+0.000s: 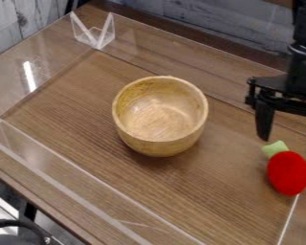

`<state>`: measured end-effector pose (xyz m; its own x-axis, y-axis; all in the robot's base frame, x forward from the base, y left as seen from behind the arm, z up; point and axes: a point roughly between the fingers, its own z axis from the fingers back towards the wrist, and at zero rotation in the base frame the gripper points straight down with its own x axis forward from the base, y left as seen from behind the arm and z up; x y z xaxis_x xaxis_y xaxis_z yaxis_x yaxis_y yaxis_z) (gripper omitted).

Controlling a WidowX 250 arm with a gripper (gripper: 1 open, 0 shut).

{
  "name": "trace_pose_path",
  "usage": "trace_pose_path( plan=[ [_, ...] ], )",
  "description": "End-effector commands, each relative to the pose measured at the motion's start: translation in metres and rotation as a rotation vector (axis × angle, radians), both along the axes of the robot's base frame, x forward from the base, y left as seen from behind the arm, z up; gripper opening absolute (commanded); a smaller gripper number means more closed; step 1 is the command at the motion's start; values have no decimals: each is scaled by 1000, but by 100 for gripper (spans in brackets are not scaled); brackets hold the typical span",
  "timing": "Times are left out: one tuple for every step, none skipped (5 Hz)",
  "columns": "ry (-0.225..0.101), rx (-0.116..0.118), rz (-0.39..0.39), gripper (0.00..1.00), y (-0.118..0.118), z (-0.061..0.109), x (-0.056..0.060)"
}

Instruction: Move the red fruit to the left side of the table

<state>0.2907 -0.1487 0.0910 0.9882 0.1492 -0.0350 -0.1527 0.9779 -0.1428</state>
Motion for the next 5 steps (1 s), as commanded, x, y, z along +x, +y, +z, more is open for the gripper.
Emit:
trace_pose_path(
  plan=[
    [-70,-37,63,100,-8,7,11],
    [-85,-39,93,100,-8,-3,13],
    [-110,-41,85,100,-7,-10,18],
    [-139,-43,75,100,-6,-15,22],
    [-164,-48,57,100,-5,-13,29]
  ],
)
